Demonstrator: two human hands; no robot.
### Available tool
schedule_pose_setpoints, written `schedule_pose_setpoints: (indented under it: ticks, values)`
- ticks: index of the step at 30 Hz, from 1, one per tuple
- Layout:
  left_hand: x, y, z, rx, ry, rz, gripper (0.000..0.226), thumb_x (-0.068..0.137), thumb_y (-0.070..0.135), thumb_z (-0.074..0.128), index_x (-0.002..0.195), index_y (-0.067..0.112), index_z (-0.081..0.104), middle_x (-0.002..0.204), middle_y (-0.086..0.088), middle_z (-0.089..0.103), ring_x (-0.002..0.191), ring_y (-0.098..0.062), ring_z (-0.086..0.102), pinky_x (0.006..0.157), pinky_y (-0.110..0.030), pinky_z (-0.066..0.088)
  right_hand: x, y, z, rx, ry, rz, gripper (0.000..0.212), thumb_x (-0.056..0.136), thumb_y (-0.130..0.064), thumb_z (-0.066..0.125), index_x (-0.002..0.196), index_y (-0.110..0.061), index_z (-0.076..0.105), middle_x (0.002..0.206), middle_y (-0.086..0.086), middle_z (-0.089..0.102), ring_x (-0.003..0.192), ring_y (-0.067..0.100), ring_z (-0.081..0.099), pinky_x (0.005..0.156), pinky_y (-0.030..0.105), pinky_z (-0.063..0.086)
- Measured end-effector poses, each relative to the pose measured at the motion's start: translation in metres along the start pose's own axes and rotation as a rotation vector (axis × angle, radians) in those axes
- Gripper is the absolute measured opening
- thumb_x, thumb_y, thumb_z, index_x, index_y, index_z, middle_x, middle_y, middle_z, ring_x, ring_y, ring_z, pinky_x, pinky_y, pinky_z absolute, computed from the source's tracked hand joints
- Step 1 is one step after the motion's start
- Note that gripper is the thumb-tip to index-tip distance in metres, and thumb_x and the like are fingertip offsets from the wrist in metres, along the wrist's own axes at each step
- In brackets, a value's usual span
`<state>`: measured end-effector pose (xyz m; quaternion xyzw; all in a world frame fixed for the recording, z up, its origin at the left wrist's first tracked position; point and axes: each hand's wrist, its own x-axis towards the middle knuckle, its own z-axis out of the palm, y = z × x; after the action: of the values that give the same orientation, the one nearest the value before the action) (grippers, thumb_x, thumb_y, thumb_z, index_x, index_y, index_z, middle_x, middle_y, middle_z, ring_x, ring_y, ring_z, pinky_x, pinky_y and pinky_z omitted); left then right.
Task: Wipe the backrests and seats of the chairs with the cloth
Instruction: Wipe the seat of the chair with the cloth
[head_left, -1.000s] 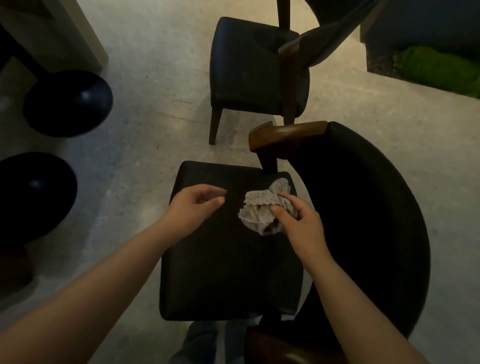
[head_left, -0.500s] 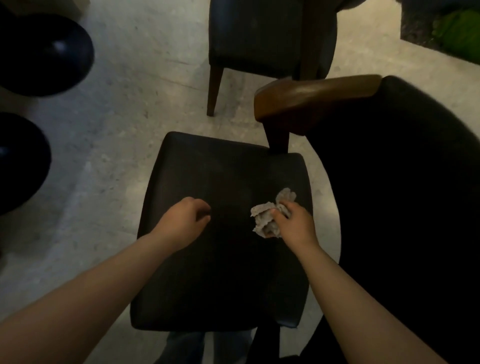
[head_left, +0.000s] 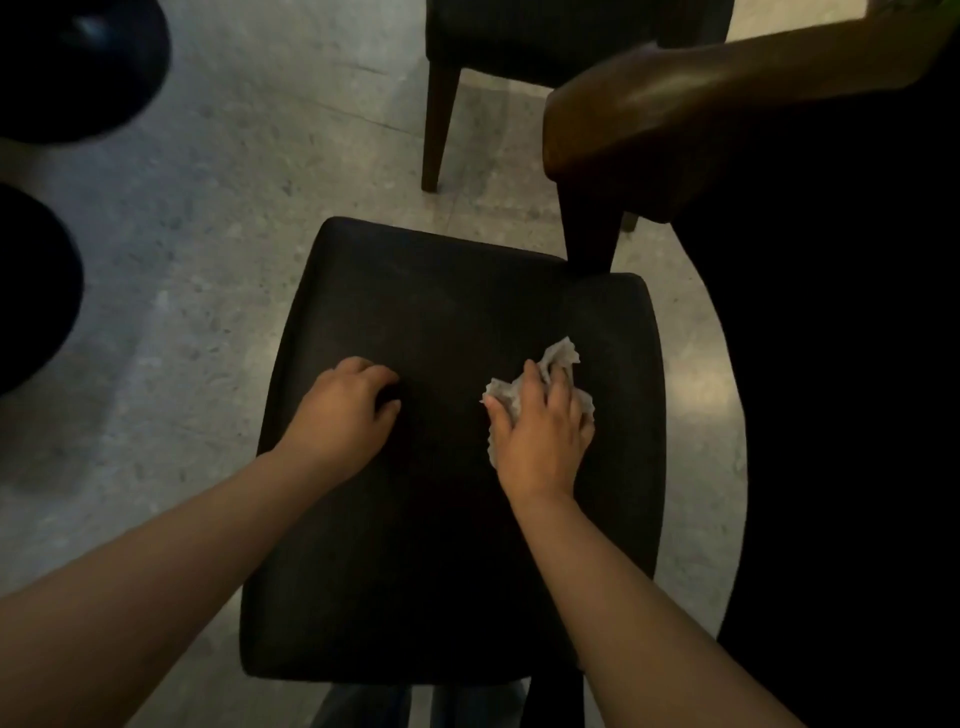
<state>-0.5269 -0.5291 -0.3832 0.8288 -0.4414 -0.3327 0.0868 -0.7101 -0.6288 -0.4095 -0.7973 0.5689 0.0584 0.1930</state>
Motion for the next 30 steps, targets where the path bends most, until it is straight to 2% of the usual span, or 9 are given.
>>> schedule_pose_setpoints:
  ticks: [5, 9, 14, 19, 21, 24, 26, 28, 30]
  values:
    - [0.0, 0.001, 0.002, 0.052, 0.034, 0.012, 0.045, 0.092, 0.031, 0.06, 0.136, 0.021, 0.052, 0.137, -0.004, 0.047, 0.122, -0.023, 0.048, 0.102, -0.036, 0.043, -0.006, 0.015, 0.011, -0.074, 0.014, -0.131, 0.055, 0.09, -0.051, 0.049, 0.14, -0.03, 0.039, 0.144, 0.006, 0.034, 0.13, 0.024, 0.037, 0.1, 0.043, 0.044]
    - [0.004, 0.009, 0.002, 0.049, 0.009, 0.035, 0.048, 0.093, 0.034, 0.058, 0.14, 0.026, 0.047, 0.145, -0.001, 0.038, 0.131, -0.023, 0.039, 0.106, -0.037, 0.037, 0.007, 0.024, 0.0, 0.117, 0.012, -0.141, 0.043, 0.089, -0.035, 0.063, 0.13, -0.029, 0.051, 0.13, 0.0, 0.043, 0.114, 0.015, 0.047, 0.087, 0.029, 0.049]
    - [0.018, 0.026, -0.005, 0.063, 0.034, 0.084, 0.055, 0.093, 0.034, 0.057, 0.145, 0.027, 0.039, 0.152, -0.002, 0.028, 0.139, -0.026, 0.027, 0.113, -0.042, 0.033, 0.03, 0.033, -0.032, 0.255, 0.207, -0.075, 0.036, 0.091, -0.031, 0.061, 0.126, -0.023, 0.056, 0.126, 0.003, 0.048, 0.109, 0.016, 0.052, 0.089, 0.028, 0.048]
    - [0.037, 0.033, -0.005, 0.131, -0.129, 0.025, 0.093, 0.084, 0.053, 0.064, 0.154, 0.035, 0.005, 0.162, 0.0, 0.002, 0.148, -0.03, 0.002, 0.118, -0.053, 0.019, 0.069, 0.048, -0.053, 0.273, 0.312, 0.056, 0.035, 0.096, -0.029, 0.055, 0.128, -0.014, 0.056, 0.13, 0.011, 0.047, 0.112, 0.024, 0.053, 0.085, 0.025, 0.043]
    - [0.041, 0.033, -0.002, 0.189, -0.168, 0.001, 0.104, 0.078, 0.061, 0.066, 0.154, 0.036, 0.0, 0.162, 0.0, -0.002, 0.148, -0.032, -0.002, 0.118, -0.055, 0.017, 0.083, 0.052, -0.051, 0.244, 0.315, 0.081, 0.036, 0.097, -0.03, 0.054, 0.129, -0.014, 0.055, 0.133, 0.011, 0.045, 0.114, 0.024, 0.051, 0.082, 0.021, 0.036]
    - [0.042, 0.032, 0.006, 0.279, -0.165, -0.01, 0.109, 0.073, 0.066, 0.068, 0.154, 0.035, 0.002, 0.162, 0.0, -0.007, 0.147, -0.033, -0.006, 0.118, -0.056, 0.014, 0.093, 0.051, -0.037, 0.169, 0.209, 0.127, 0.051, 0.097, -0.046, 0.048, 0.138, -0.017, 0.048, 0.14, 0.011, 0.04, 0.122, 0.025, 0.043, 0.086, 0.023, 0.035]
    - [0.043, 0.031, 0.012, 0.3, -0.153, -0.019, 0.112, 0.071, 0.066, 0.069, 0.154, 0.035, 0.0, 0.161, 0.0, -0.01, 0.147, -0.033, -0.008, 0.117, -0.057, 0.012, 0.087, 0.048, -0.023, 0.037, 0.144, 0.107, 0.063, 0.094, -0.055, 0.046, 0.146, -0.019, 0.038, 0.145, 0.012, 0.034, 0.127, 0.027, 0.038, 0.097, 0.03, 0.039]
    - [0.043, 0.03, 0.016, 0.316, -0.138, -0.022, 0.114, 0.071, 0.066, 0.07, 0.154, 0.036, -0.002, 0.161, 0.001, -0.011, 0.147, -0.033, -0.01, 0.116, -0.057, 0.01, 0.08, 0.049, -0.013, -0.048, 0.151, 0.071, 0.064, 0.095, -0.052, 0.047, 0.148, -0.02, 0.034, 0.146, 0.015, 0.032, 0.127, 0.028, 0.037, 0.103, 0.039, 0.04]
    - [0.043, 0.028, 0.019, 0.328, -0.13, -0.026, 0.114, 0.07, 0.067, 0.07, 0.153, 0.037, -0.003, 0.161, 0.001, -0.013, 0.146, -0.032, -0.011, 0.116, -0.057, 0.009, 0.078, 0.052, -0.011, -0.033, 0.177, 0.054, 0.056, 0.097, -0.042, 0.051, 0.146, -0.02, 0.038, 0.143, 0.015, 0.036, 0.121, 0.026, 0.043, 0.097, 0.038, 0.046]
